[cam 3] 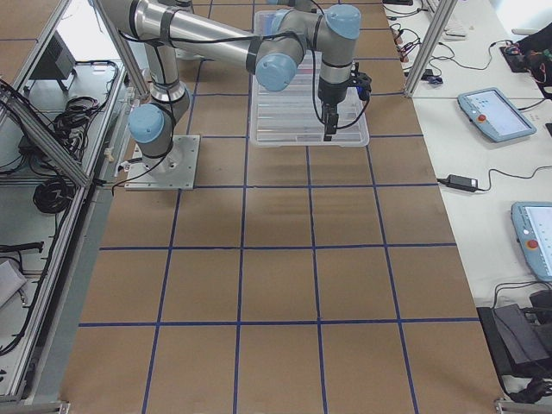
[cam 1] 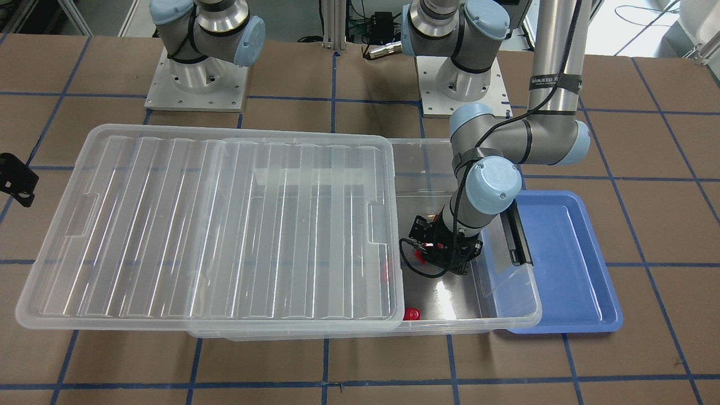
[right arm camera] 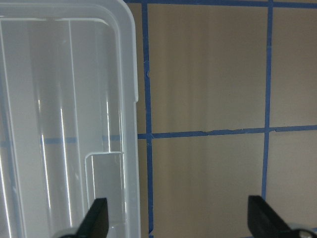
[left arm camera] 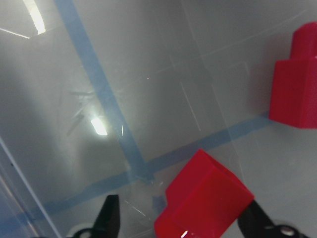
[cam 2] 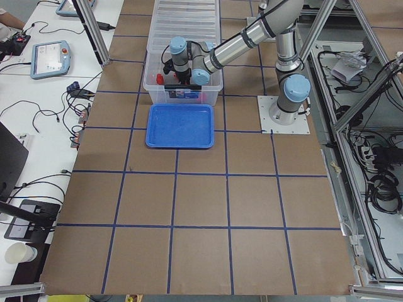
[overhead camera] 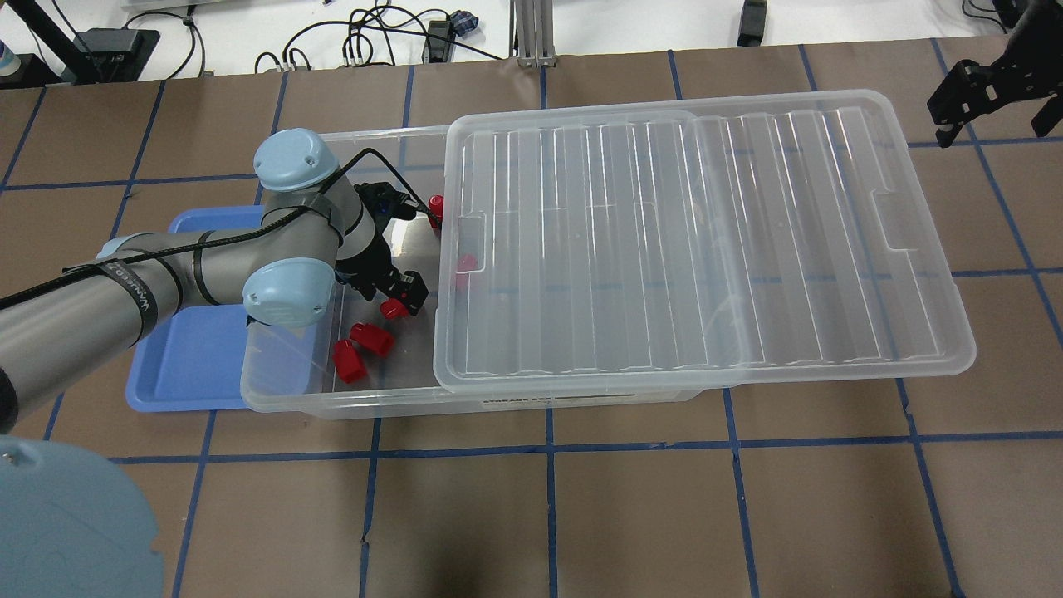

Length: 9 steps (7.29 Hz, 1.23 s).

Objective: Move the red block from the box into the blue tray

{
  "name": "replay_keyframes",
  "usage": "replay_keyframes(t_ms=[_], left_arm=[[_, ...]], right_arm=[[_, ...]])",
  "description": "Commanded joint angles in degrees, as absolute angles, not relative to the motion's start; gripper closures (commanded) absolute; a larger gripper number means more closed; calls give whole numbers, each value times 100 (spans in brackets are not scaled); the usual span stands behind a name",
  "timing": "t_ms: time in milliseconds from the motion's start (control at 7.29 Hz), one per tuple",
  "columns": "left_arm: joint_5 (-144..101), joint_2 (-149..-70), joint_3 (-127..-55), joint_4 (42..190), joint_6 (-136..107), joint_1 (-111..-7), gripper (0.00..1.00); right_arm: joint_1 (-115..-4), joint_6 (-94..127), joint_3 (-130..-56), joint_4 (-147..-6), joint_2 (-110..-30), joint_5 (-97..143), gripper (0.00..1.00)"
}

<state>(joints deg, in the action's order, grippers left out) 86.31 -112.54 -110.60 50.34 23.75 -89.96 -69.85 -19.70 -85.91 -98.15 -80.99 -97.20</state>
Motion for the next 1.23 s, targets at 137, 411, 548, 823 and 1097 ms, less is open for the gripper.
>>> replay_keyframes(t_ms=[137,411,548,823,1097], left_arm=[[8648,-11224,-11039,4983,2610,-8991,73],[8640,-11031,-11004,4992,2619,-8974,99],[8657,-10935,-10995,5018,2602,-8974,99],[8666,-10732,-10864,5315,2558,-8956,99],[8666,-10496,-10496,6043,2488,-8965,99]], right_arm=[[-6970,-2013,-8640,-9791,-8051,-9694,0],[-6970,-2021,-8640,-9730,-8103,-9668,0],[-6970,-2021,-8648,-9721,-8077,-9668,0],[-6970,-2013,-8648,-9668,-8060,-9668,0],[-6970,-2013,-8648,-9677,-8068,-9668,0]])
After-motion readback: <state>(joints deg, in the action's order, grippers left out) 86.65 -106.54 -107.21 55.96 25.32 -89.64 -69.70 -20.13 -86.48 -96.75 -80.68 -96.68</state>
